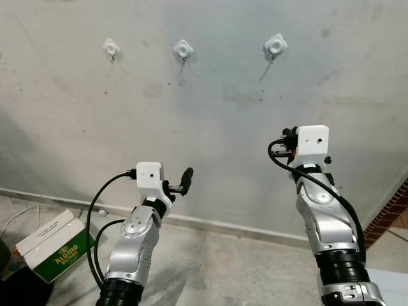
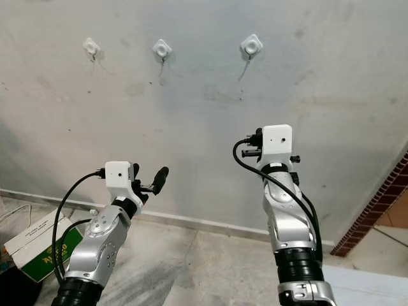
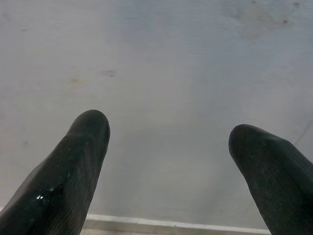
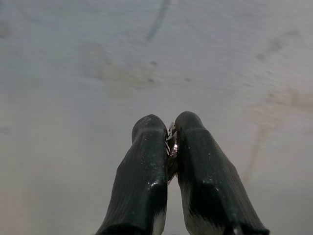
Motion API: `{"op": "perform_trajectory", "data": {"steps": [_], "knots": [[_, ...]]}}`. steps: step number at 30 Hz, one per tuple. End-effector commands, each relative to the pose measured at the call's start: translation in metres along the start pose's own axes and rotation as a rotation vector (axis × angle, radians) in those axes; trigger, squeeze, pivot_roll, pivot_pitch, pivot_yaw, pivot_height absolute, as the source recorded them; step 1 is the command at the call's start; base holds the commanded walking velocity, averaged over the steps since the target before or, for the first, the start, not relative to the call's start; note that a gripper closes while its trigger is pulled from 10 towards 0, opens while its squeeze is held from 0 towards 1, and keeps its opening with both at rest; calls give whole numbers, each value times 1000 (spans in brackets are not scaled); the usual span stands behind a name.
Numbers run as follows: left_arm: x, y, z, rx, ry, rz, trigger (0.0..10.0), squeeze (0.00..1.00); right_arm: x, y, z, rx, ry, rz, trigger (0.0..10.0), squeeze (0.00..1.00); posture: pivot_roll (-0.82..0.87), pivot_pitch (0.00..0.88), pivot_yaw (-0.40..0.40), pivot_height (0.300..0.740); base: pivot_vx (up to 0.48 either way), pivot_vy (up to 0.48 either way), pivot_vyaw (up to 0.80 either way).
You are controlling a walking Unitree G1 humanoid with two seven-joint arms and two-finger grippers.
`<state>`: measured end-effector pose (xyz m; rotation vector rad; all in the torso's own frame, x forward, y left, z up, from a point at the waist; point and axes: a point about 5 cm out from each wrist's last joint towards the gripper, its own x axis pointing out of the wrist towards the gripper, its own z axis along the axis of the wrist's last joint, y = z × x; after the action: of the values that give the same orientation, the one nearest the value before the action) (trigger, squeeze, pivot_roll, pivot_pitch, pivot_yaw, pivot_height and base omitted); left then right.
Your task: Hang keys on a hook
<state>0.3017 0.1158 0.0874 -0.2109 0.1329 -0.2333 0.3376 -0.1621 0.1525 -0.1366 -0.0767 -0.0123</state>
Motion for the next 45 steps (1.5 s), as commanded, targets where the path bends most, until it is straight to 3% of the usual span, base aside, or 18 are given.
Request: {"op": "perform_trajectory", "data": {"steps": [1, 8, 21, 45], "knots": [[-1, 4, 1, 0, 2, 13, 10000, 0, 1, 4, 12, 13, -61, 1, 10000, 0, -62, 0, 86, 740, 0, 0, 0], [-2, 3, 6, -4, -36, -10, 10000, 0, 1, 1, 29, 3, -162, -22, 10000, 0, -61, 0, 86, 740, 0, 0, 0], [-2, -1, 10, -6, -62, -46, 10000, 0, 3, 3, 31, -21, -175, -13, 10000, 0, -58, 0, 84, 740, 197, 0, 0], [-9, 0, 5, 4, -31, -64, 10000, 0, -23, 6, 8, -27, -109, 13, 10000, 0, -58, 0, 92, 740, 358, 0, 0]]}}
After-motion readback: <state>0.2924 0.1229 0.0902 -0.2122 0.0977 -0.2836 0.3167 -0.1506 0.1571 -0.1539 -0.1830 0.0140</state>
